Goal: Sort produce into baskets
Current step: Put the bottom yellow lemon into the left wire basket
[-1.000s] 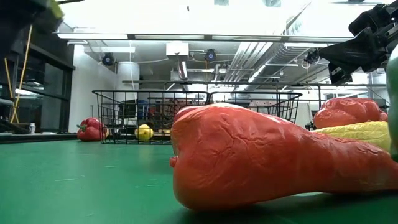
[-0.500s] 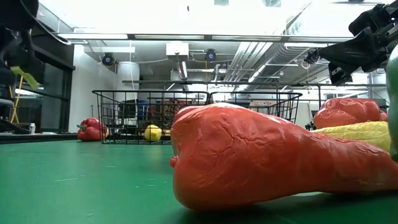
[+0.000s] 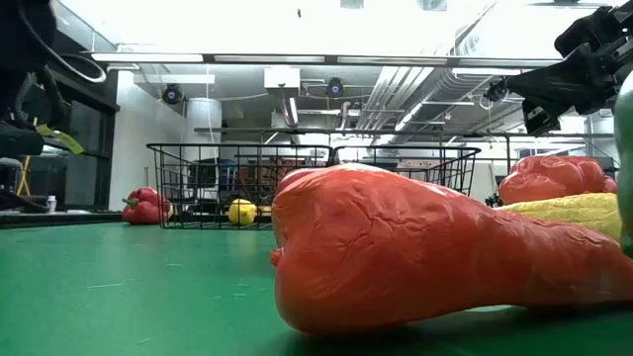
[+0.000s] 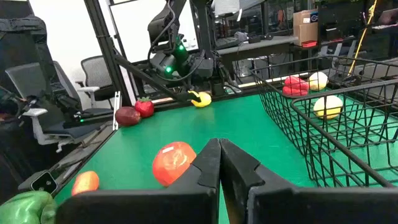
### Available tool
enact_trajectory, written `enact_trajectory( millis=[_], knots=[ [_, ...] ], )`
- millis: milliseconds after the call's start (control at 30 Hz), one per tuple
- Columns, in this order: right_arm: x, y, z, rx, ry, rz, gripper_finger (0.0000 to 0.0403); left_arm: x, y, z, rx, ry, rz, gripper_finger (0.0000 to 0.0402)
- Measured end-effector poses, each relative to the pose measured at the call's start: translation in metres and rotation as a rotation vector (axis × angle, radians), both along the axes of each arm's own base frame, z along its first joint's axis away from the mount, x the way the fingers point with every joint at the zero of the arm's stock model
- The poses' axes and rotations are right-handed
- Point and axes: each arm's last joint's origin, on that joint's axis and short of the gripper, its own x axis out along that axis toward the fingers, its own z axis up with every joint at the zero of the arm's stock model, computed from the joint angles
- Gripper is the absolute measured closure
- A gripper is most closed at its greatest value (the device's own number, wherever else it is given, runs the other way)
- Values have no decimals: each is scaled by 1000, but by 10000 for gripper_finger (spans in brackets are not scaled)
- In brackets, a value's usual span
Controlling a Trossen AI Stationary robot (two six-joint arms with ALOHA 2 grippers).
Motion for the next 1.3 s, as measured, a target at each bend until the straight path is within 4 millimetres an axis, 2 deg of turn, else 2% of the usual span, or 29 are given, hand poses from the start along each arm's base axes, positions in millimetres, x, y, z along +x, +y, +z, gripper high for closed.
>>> enact_trajectory(
  millis=[133,600,767,900,1067,1200,1300],
  knots=[
    [0,0,0,0,-1,0,402,-5,-1,-6,4,15,16,113],
    [0,0,0,0,-1,0,402,-2,-1,-7,67,-35,77,113],
    [0,0,0,0,-1,0,402,9,-14,-20,-7,-105,110,115],
    [0,0,0,0,-1,0,402,3,-12,-30,112,-1,156,120],
    [0,0,0,0,-1,0,402,11,-18,-36,63,-55,152,124],
    [0,0,0,0,-1,0,402,20,-24,-30,31,-88,159,124],
    [0,0,0,0,-1,0,402,24,-27,-11,15,-84,123,124]
  ],
)
